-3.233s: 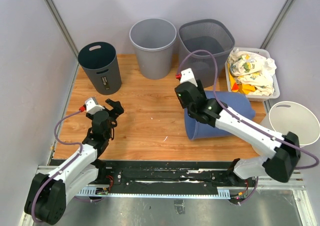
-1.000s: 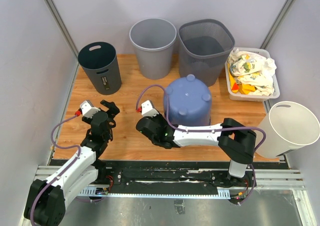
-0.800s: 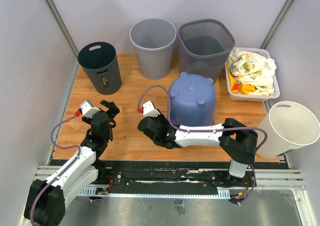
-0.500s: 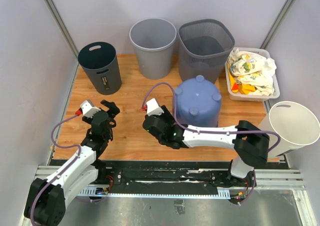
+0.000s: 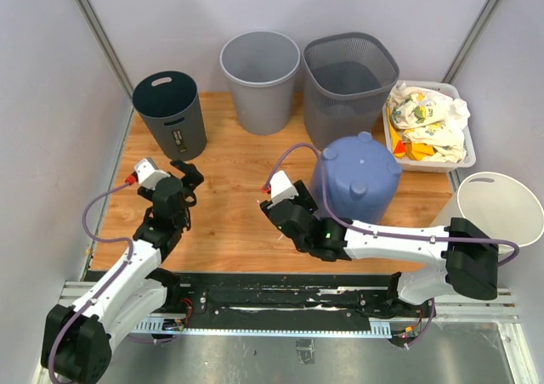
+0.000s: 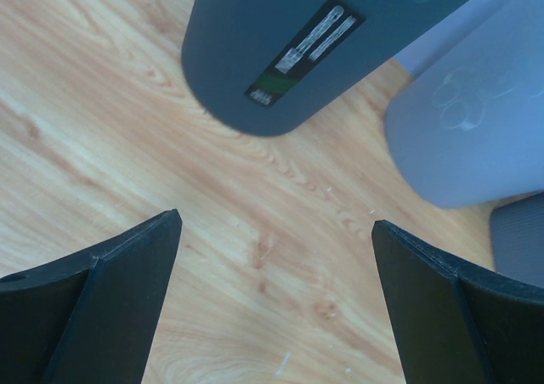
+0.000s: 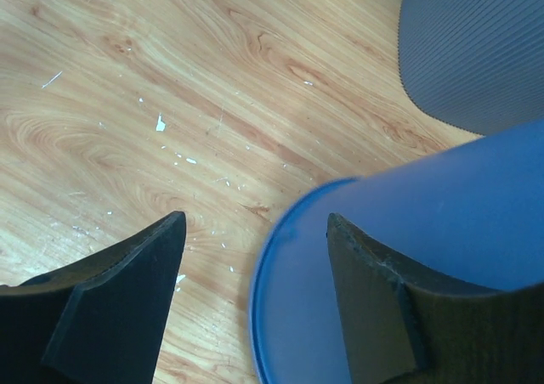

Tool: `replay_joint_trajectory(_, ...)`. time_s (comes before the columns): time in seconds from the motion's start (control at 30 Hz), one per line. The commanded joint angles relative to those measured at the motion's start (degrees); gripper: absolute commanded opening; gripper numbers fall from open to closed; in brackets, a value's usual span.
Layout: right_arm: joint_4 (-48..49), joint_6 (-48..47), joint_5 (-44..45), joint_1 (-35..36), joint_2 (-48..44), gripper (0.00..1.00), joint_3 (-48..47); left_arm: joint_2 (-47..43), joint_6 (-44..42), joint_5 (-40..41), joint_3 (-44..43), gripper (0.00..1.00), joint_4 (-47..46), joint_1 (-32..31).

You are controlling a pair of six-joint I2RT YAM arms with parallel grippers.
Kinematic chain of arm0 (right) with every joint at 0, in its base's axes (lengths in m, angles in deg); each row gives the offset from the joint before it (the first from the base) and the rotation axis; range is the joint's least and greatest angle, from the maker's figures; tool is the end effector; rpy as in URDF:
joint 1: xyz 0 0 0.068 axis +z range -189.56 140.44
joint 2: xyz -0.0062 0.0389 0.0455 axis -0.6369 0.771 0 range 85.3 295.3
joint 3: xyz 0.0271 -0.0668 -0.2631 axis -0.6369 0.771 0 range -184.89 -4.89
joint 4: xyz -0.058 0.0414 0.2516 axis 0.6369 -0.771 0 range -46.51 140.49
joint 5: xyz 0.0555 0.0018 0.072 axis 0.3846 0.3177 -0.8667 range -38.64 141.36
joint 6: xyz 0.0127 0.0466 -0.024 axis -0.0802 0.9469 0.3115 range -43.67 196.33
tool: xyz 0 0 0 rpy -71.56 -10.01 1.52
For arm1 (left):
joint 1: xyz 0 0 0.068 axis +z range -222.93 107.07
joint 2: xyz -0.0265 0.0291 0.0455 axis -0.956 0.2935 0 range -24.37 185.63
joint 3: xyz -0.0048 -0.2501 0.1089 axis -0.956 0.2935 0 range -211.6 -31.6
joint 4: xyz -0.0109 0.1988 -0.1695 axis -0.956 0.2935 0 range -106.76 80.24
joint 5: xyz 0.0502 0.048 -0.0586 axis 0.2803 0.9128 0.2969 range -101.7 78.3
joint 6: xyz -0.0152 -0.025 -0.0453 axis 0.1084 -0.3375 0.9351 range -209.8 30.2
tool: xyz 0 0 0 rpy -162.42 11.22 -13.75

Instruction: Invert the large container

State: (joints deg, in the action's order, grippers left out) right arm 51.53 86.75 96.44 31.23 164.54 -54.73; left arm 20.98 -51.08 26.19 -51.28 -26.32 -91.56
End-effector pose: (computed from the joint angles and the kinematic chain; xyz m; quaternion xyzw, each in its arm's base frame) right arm 0.1228 0.2759 0.2577 -0.2290 0.7844 0.0580 0.5735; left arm 0.1769 -0.0367 0.2209 -0.3239 0.7103 -0.0452 0.6233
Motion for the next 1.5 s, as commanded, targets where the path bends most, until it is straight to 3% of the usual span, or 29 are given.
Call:
replay_joint_trajectory(0.0,2.64,-1.10,-1.24,-0.03,-1.47,0.69,1.91,1.47,0.66,1.90,-8.98,1.00,5.83,-0.35)
replay_joint_trajectory(0.2,3.04,-1.19,-3.08,-1.87,-2.11,0.70,2.79,7.73,-1.67,2.85,-18.09,1.00,9.90,-0.35)
replay_joint_trajectory(0.47,2.24,1.79,-7.59,-8.01,-3.31,0.71,4.67,13.15,-2.12,1.56,-22.99,1.00,10.35,-0.35)
replay_joint_trajectory(0.63,1.48,1.73,-9.34,-9.35,-3.62,0.71,4.52,18.83,-5.16,3.45,-31.74,0.99,13.87,-0.32)
replay_joint_trajectory(0.97,1.38,2.61,-12.62,-9.36,-4.81,0.73,4.50,30.06,-19.82,5.32,-49.47,1.00,12.52,-0.27)
replay_joint_trajectory(1.23,0.53,3.54,-14.05,-9.34,-6.90,0.73,4.73,39.19,-34.62,2.59,-54.63,1.00,5.86,-0.24)
replay_joint_trajectory(1.47,0.77,4.00,-15.19,-9.35,-8.96,0.73,5.57,49.13,-34.40,-0.37,-65.19,0.97,10.74,3.12)
